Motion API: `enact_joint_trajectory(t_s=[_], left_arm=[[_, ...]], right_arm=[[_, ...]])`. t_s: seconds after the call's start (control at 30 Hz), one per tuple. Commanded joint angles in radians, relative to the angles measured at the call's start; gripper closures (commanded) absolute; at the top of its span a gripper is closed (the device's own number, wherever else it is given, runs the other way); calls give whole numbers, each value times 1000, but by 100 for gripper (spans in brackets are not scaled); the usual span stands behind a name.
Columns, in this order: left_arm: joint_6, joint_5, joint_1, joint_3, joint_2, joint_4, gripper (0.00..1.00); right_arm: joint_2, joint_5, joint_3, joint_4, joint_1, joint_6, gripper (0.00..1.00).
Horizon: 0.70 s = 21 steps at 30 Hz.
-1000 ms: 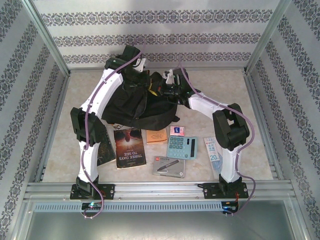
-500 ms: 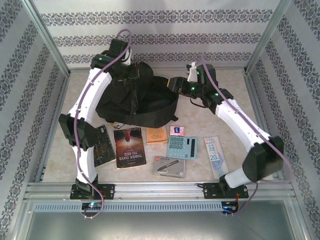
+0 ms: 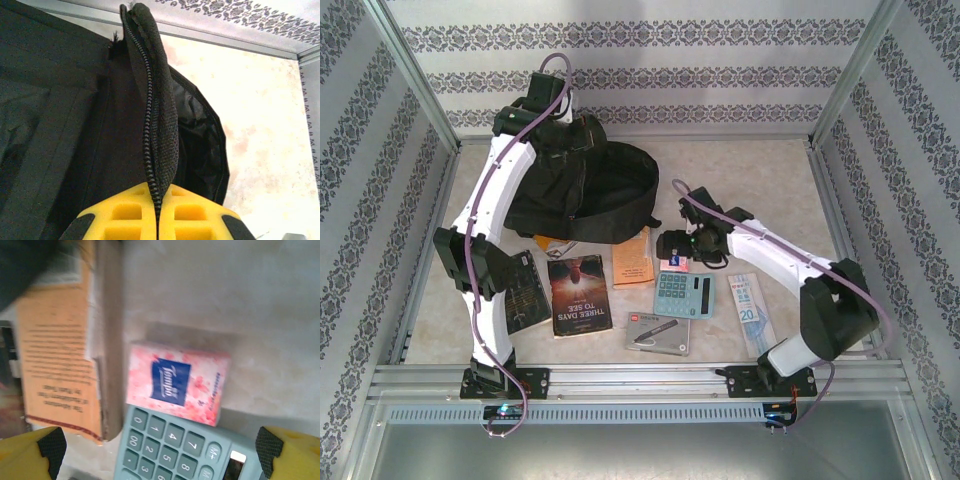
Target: Pack the student bag
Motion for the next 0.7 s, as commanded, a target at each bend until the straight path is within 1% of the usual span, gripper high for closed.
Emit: enact_joint_trajectory(t_s=[0.0, 0.07, 0.13, 0.23, 0.53, 0.63, 0.67], left_arm=[[-20, 47, 10, -3, -5, 78, 100], [-20, 56, 11, -11, -6, 78, 100], [-19, 69, 12, -21, -10, 86, 100], [-21, 80, 13, -33, -17, 92, 100], [-30, 116, 21, -69, -21, 111, 100], [-31, 117, 21, -72, -25, 112, 100], [-31, 117, 22, -72, -26, 113, 100]], right_arm=[[48, 79, 4, 1, 38, 121, 2], [82, 121, 24, -10, 52, 169, 2], [114, 137, 42, -6, 57, 197, 2], [167, 176, 84, -26, 63, 217, 2], [334, 195, 160, -29, 72, 215, 2], [358, 199, 152, -18, 70, 225, 3], [357, 198, 147, -9, 70, 227, 4]])
